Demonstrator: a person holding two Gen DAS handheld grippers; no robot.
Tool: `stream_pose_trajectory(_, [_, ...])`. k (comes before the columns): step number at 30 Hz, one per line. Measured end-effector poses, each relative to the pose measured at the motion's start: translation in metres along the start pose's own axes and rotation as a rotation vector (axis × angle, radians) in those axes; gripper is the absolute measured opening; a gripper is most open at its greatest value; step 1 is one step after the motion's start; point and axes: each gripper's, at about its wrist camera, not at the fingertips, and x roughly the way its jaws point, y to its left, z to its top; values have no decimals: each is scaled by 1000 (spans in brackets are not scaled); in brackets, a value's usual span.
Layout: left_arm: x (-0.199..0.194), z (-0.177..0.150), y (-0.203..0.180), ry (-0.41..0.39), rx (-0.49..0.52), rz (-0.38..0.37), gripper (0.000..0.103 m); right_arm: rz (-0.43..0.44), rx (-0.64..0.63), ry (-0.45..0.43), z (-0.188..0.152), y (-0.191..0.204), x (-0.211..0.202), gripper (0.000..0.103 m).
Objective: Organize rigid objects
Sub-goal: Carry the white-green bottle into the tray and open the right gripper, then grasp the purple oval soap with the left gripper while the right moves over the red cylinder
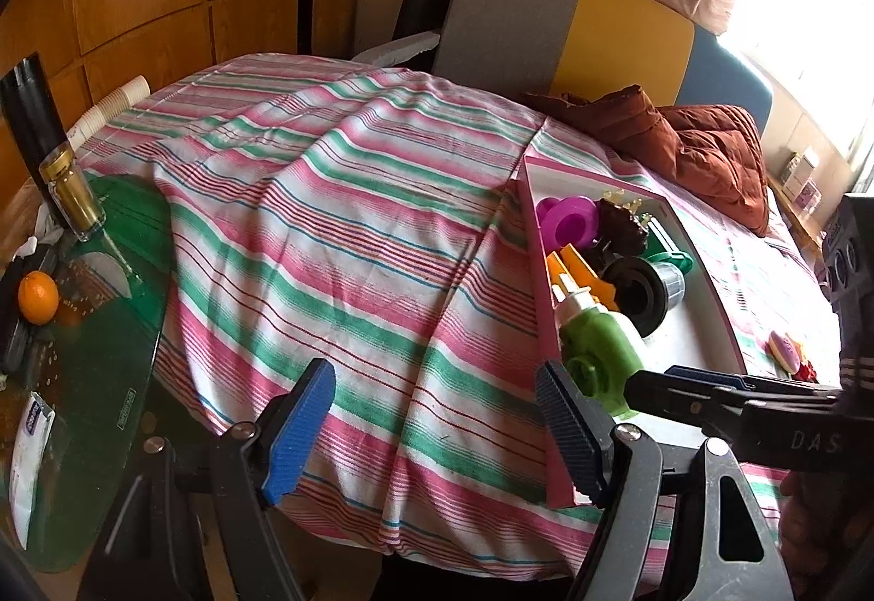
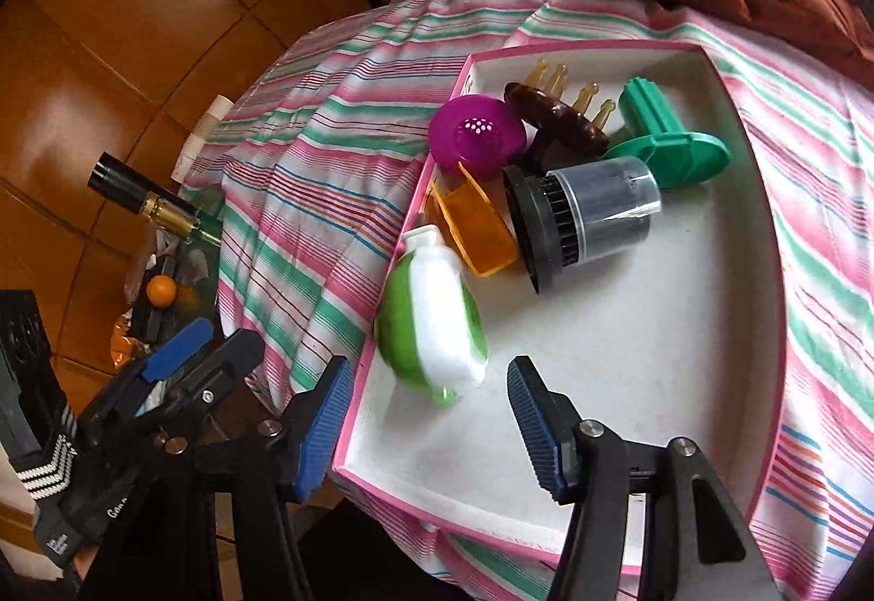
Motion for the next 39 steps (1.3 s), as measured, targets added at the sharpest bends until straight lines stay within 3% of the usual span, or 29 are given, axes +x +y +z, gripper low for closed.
stream_pose_trajectory(12, [-13,-3,-18,-25,68,-13,76,-140,-120,-72,-12,8,-24,59])
stream_pose_trajectory(18, [-14,-6,-28,-23,95,-21,76,-160,-108,-90,-15,-2,-32,59])
stream_pose_trajectory(30, [-16,-4,-49,-29,158,-34,76,-211,-10,-158,-13,-47,-63,59])
stream_pose_trajectory(39, [-17,0,-78,-36,225,-66,76,-331,75,-206,-8,-108,-103,59])
